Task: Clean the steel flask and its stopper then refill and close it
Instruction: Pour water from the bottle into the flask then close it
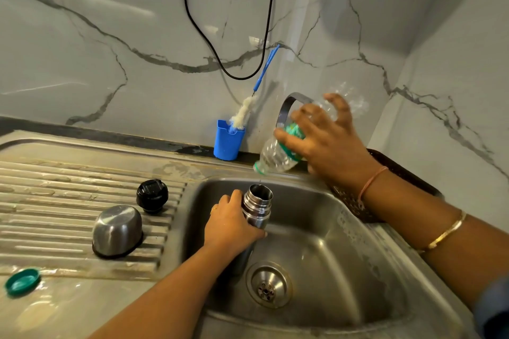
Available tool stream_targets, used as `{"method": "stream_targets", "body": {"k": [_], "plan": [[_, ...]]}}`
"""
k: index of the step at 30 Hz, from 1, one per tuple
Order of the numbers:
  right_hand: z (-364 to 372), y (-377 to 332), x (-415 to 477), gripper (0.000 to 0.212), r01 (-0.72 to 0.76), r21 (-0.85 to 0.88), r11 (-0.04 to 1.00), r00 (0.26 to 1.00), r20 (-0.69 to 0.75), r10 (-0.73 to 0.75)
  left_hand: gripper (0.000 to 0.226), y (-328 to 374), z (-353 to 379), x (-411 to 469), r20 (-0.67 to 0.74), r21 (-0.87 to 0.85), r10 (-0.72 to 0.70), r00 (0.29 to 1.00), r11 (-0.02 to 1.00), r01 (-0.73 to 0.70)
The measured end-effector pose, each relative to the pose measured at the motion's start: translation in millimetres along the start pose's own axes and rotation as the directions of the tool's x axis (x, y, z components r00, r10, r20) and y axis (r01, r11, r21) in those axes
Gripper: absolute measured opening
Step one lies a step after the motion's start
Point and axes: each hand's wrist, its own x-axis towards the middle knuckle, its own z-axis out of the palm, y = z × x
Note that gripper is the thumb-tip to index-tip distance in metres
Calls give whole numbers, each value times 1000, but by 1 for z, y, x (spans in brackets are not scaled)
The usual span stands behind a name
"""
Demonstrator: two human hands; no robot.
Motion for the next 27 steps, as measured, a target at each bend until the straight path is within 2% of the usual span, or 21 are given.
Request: {"method": "stream_targets", "body": {"k": [3, 7, 12, 16, 20, 22, 25, 27], "plan": [[-2, 0, -1, 63, -163, 25, 986, 986, 26, 163, 73, -1, -1, 1, -3, 2, -9, 1000, 1000, 9], [13, -30, -22, 70, -79, 90, 993, 988, 139, 66, 75, -1, -1, 1, -25, 7, -12, 1000, 1000, 12], [11, -22, -26, 67, -319, 143, 937, 943, 147, 299, 73, -1, -5, 1, -28, -3, -29, 999, 1000, 29], [12, -33, -31, 68, -275, 171, 946, 952, 183, 243, 71, -1, -6, 1, -46, -16, -40, 998, 999, 39], [12, -31, -33, 73, -427, 220, 877, 900, 205, 386, 73, 0, -9, 2, -58, -46, -55, 997, 998, 52], [14, -35, -35, 73, -429, 214, 877, 896, 226, 383, 74, 0, -10, 1, -60, -52, -56, 997, 997, 53], [11, -40, -35, 74, -451, 218, 866, 869, 331, 369, 75, 0, -11, -1, -72, -56, -49, 996, 997, 45], [7, -37, -33, 74, -535, 216, 817, 787, 480, 388, 76, 1, -12, -1, -78, -74, -46, 996, 996, 40]]}}
